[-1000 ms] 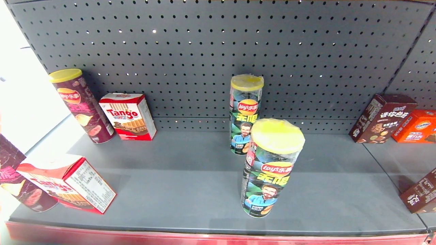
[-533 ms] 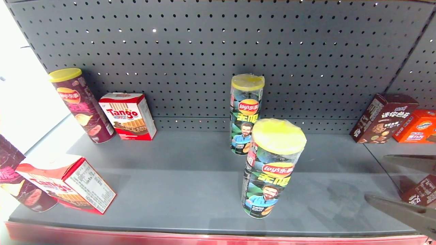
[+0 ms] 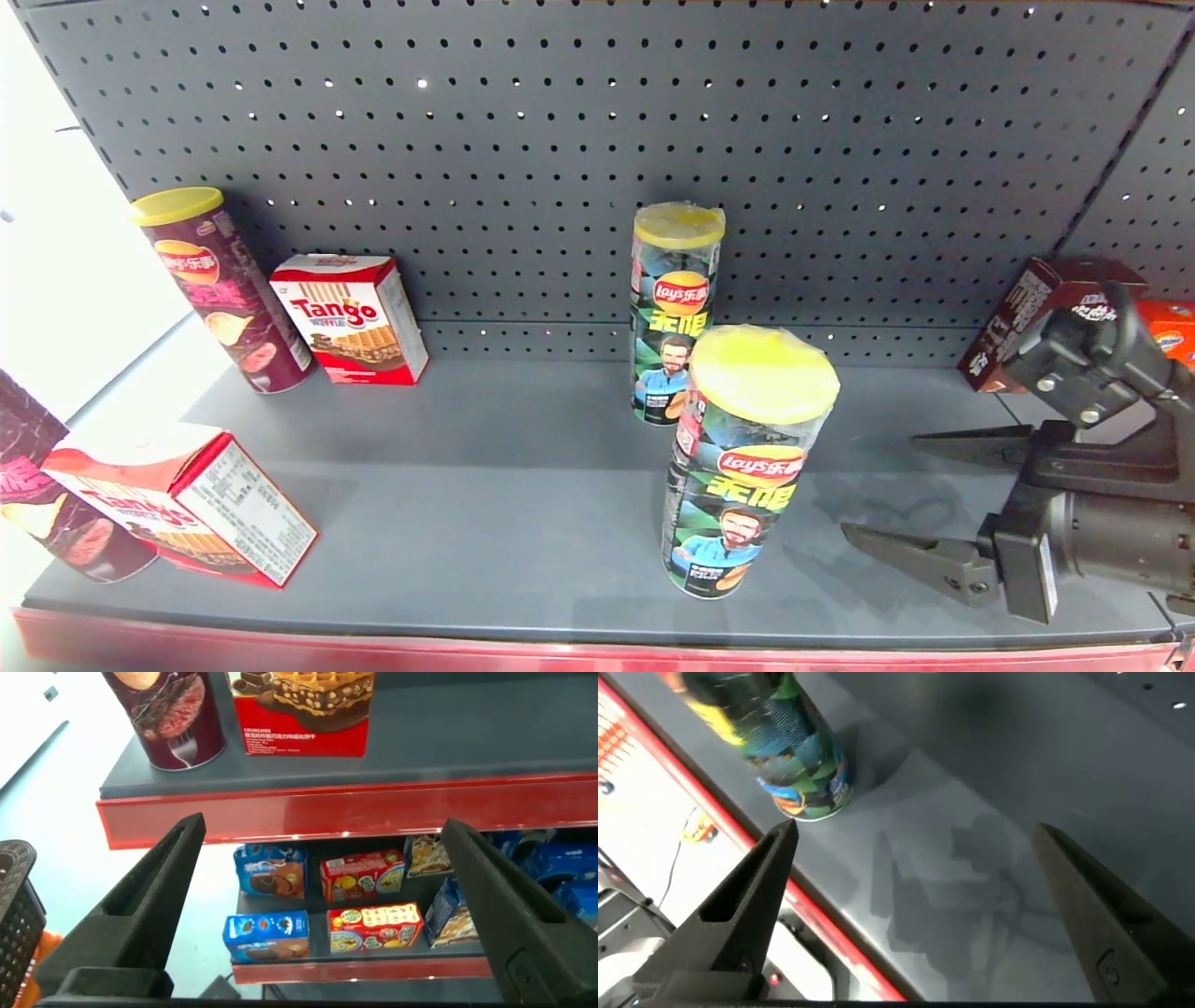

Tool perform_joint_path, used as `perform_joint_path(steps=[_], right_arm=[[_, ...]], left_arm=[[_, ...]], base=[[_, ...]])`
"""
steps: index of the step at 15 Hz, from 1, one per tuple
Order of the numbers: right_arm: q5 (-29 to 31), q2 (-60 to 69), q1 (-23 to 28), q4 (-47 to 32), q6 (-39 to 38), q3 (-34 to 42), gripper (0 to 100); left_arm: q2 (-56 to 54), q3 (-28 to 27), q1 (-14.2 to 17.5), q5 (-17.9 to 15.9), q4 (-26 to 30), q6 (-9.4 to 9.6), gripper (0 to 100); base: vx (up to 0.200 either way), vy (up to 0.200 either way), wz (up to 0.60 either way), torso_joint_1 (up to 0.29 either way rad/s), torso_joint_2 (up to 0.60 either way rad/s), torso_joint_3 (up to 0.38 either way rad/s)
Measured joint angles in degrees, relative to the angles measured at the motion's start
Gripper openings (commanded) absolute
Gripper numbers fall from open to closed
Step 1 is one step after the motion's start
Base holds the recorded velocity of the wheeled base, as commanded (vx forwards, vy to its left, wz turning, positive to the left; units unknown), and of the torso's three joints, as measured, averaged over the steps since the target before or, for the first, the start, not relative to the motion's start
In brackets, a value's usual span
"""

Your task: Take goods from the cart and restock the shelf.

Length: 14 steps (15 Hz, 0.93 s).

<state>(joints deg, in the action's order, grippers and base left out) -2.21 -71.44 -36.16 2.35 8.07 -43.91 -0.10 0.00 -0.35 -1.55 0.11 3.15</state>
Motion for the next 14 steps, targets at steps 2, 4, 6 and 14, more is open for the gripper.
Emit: perform_joint_path(steps=[2,4,6,14], right_arm=[[0.1,-2.4,-0.5,0.0,0.0,-1.2,100],[0.2,-4.2,-1.0,0.0,0.0,-1.9,100],[0.3,-5.5,-1.6,0.0,0.0,-2.3,100],[0.3,-10.5,-3.8,1.3,0.0,-5.4,100]], left_arm=[[0.0,0.0,0.0,-0.1,0.0,0.11,100],[0.0,0.0,0.0,-0.1,0.0,0.11,100],[0.0,0.0,0.0,0.0,0.0,0.02,100],[0.0,0.0,0.0,0.1,0.0,-0.06,100]], base=[[0.000,0.000,0.00,0.000,0.00,0.000],[0.000,0.000,0.00,0.000,0.00,0.000],[0.000,0.000,0.00,0.000,0.00,0.000],[0.000,0.000,0.00,0.000,0.00,0.000]])
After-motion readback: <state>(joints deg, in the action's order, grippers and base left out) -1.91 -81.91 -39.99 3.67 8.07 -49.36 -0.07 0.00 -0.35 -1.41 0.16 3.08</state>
